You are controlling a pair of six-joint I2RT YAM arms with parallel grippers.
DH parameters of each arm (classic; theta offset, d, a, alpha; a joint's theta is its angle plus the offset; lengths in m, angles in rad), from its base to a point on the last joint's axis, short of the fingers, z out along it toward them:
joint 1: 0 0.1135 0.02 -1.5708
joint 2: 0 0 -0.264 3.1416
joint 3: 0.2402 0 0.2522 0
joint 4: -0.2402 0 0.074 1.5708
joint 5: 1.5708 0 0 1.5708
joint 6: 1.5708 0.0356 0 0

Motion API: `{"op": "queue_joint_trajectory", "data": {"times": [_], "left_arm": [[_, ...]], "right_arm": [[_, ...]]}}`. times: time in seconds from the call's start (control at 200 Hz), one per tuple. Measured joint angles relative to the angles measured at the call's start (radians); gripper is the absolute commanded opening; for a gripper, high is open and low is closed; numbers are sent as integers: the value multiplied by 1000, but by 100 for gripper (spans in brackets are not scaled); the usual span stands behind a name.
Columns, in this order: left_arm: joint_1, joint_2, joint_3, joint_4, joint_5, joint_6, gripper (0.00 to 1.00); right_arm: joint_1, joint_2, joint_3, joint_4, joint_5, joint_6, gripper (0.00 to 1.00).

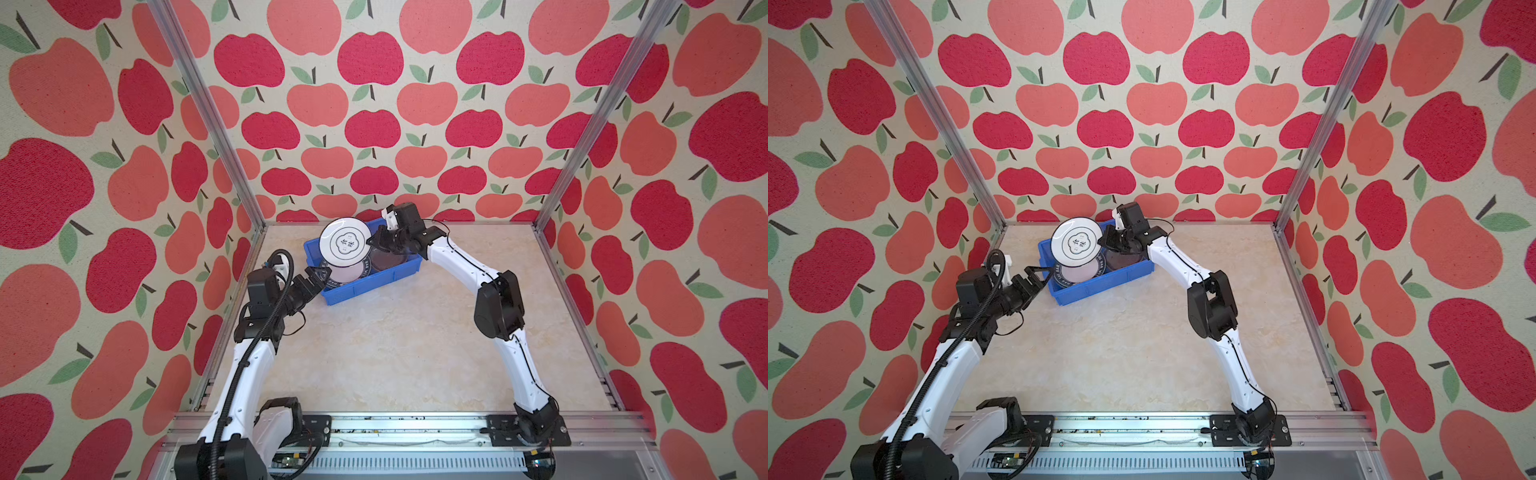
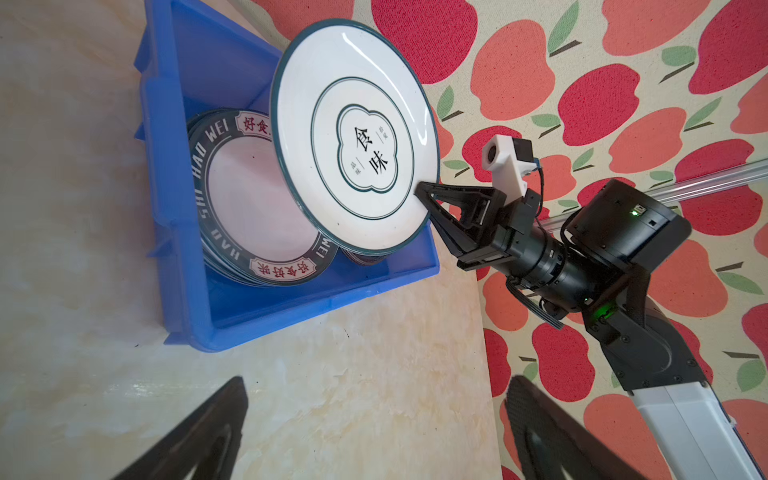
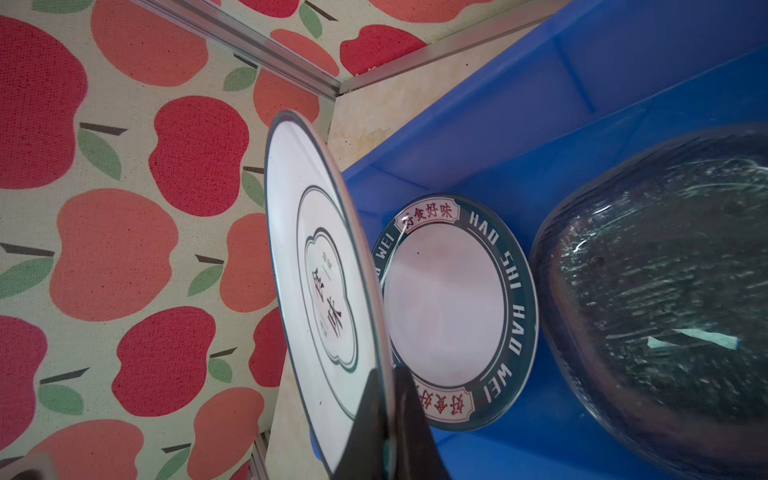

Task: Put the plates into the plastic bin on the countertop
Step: 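Lower the white plate into the blue bin onto the stacked plates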

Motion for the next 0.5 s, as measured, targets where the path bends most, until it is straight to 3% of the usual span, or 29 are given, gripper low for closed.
{"op": "queue_joint_trajectory", "data": {"times": [0.31, 0.5], "left_arm": [[23, 97, 19, 55, 52, -4, 100], [25, 153, 36, 87, 67, -4, 100]], "right_arm": [[-6, 174, 186, -97, -76, 33, 0], [-14, 211, 216, -152, -76, 32, 0]]}}
